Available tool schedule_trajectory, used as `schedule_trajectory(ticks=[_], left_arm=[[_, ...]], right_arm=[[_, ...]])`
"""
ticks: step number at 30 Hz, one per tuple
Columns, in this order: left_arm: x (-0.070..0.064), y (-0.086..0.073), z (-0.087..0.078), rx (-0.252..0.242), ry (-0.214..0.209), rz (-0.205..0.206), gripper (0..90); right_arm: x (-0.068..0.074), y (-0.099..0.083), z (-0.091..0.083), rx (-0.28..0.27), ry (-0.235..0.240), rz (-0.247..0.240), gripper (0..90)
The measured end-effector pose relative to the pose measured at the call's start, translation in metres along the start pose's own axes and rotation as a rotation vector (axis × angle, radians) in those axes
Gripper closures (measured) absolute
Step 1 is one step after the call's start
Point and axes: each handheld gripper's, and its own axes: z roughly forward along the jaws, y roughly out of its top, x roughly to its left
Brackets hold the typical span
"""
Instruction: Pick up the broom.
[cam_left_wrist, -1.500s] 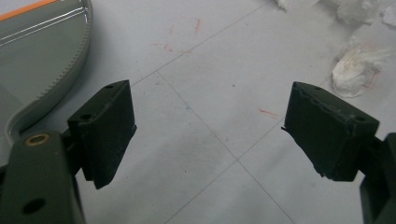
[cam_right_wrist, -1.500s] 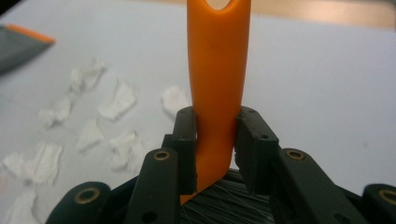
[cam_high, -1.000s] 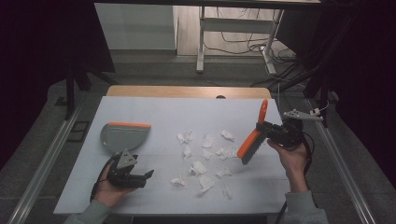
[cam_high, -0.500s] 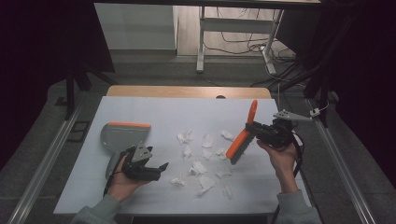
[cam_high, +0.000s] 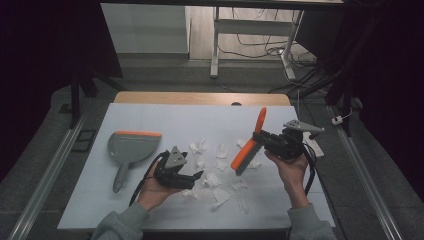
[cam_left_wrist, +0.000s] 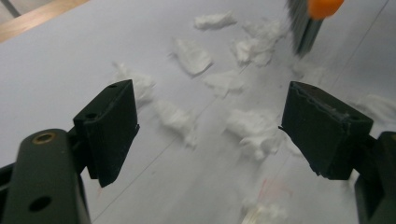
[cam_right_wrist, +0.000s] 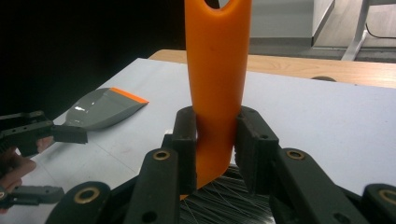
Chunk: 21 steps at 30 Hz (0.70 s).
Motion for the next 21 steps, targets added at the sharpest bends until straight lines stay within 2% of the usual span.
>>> schedule_trajectory(ticks=[5,10,13,21], left_arm=[[-0.010,0.011,0.011,-0.007,-0.030,0.012,20.3],[-0.022,0.022,0.023,-0.020,-0.070,0.023,21.1],[-0.028,0.025,0.029,-0.057,-0.068,0.023,26.0],[-0.031,0.025,0.048,-0.075,-0.059,0.000,36.5]], right_arm=[[0.010,-0.005,0.009,-0.012,0.027,0.018,71.2],[0.018,-0.007,0.014,-0.027,0.023,0.027,71.2],[0.022,-0.009,0.017,-0.046,0.036,0.039,71.1],[0.026,-0.014,0.022,-0.081,0.060,0.085,71.1]])
